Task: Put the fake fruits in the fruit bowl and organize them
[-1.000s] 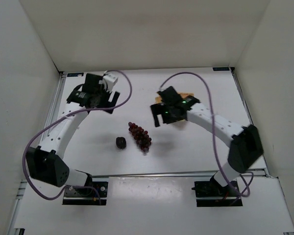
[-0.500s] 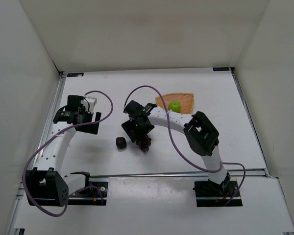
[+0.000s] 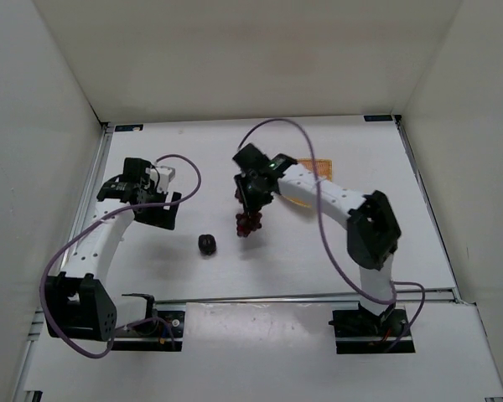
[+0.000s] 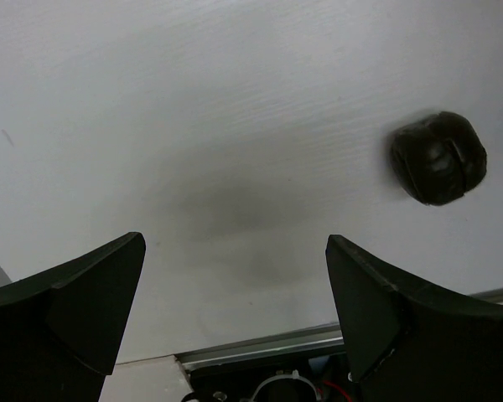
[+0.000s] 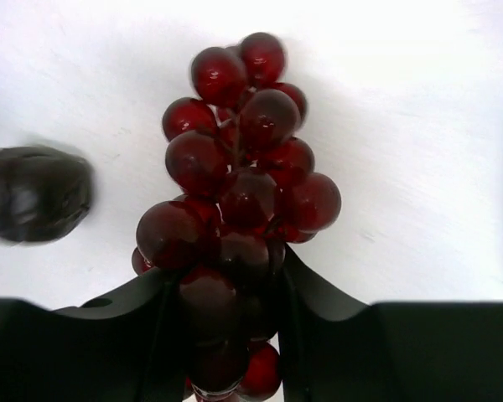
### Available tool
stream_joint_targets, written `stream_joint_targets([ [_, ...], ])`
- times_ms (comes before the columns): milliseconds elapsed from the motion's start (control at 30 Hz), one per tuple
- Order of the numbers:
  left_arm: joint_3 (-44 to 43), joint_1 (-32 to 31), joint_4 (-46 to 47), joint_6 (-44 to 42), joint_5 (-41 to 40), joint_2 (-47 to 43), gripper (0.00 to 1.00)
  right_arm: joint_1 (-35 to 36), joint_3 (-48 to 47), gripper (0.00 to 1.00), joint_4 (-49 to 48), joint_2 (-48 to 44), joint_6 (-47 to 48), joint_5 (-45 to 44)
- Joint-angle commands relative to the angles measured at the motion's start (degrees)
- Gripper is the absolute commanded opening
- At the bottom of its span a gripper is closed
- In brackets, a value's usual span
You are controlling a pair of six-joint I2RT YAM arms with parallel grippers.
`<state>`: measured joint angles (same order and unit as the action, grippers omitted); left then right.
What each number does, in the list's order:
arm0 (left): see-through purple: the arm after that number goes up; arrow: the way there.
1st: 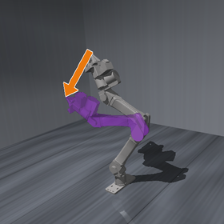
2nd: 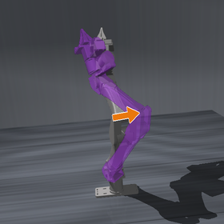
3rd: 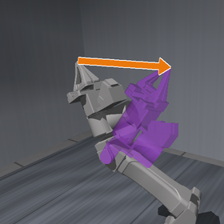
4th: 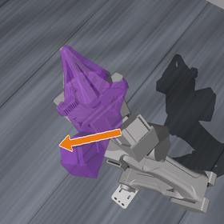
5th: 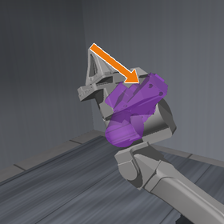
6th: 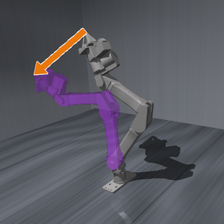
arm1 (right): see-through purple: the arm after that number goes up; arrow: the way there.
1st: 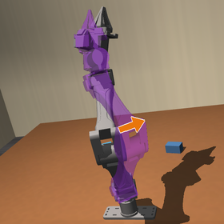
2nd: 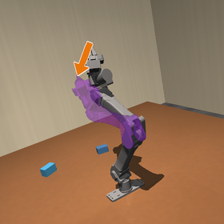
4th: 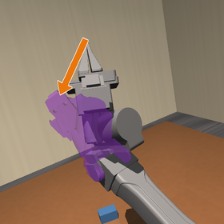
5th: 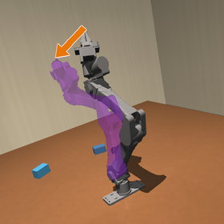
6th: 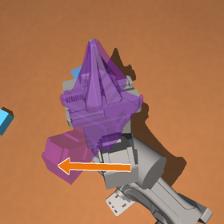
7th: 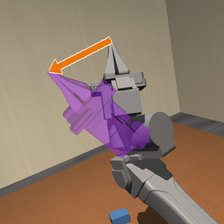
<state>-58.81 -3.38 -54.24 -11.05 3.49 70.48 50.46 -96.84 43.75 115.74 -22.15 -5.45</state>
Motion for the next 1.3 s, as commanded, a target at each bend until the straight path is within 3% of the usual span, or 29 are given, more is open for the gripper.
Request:
stream_joint_targets([
  [0, -1.8, -3.7, -3.3, -0.6, 3.5, 0.8, 1.0, -4.8, 0.4, 0.22, -0.1, -13.0, -2.5, -3.8],
  [167, -2.4, -12.2, -3.9, -0.6, 3.5, 1.9, 1.0, -17.4, 3.2, 0.22, -0.1, -21.8, -2.5, -5.8],
  [300, -3.5, -16.0, -3.9, -0.6, 3.5, 3.2, 1.0, -30.6, 3.8, 0.22, 0.6, -20.9, -1.3, -3.0],
  [400, -4.7, -19.4, -3.9, -1.2, 2.2, 4.7, 1.0, -36.6, -0.1, 0.22, 0.6, -15.5, -0.8, -0.5],
  [567, -5.4, -24.7, -4.5, -1.2, 1.7, 6.8, 1.0, -41.1, -9.5, 0.22, 4.0, -6.0, 1.1, 3.4],
  [800, -5.4, -27.6, -4.5, -1.7, -1.0, 9.0, 1.0, -41.1, -11.7, 0.24, 2.8, 1.0, 1.6, 4.0],
  [900, -4.8, -28.2, -4.5, -1.7, -1.0, 9.5, 1.0, -41.1, -11.7, 0.33, 2.7, 2.3, 2.1, 4.0],
  [1067, -4.8, -28.7, -3.4, -2.2, -1.6, 10.6, 1.0, -40.4, -11.7, 0.8, 3.5, 2.8, 3.9, 3.1],
  [1167, -4.8, -29.2, -2.9, -2.7, -2.1, 11.7, 1.0, -40.3, -10.3, 0.9, 4.1, 2.2, 4.4, 2.6],
  [1267, -4.8, -29.8, -2.3, -2.8, -2.1, 12.8, 1.0, -39.8, -9.0, 0.9, 4.1, -0.8, 4.4, 2.6],
])
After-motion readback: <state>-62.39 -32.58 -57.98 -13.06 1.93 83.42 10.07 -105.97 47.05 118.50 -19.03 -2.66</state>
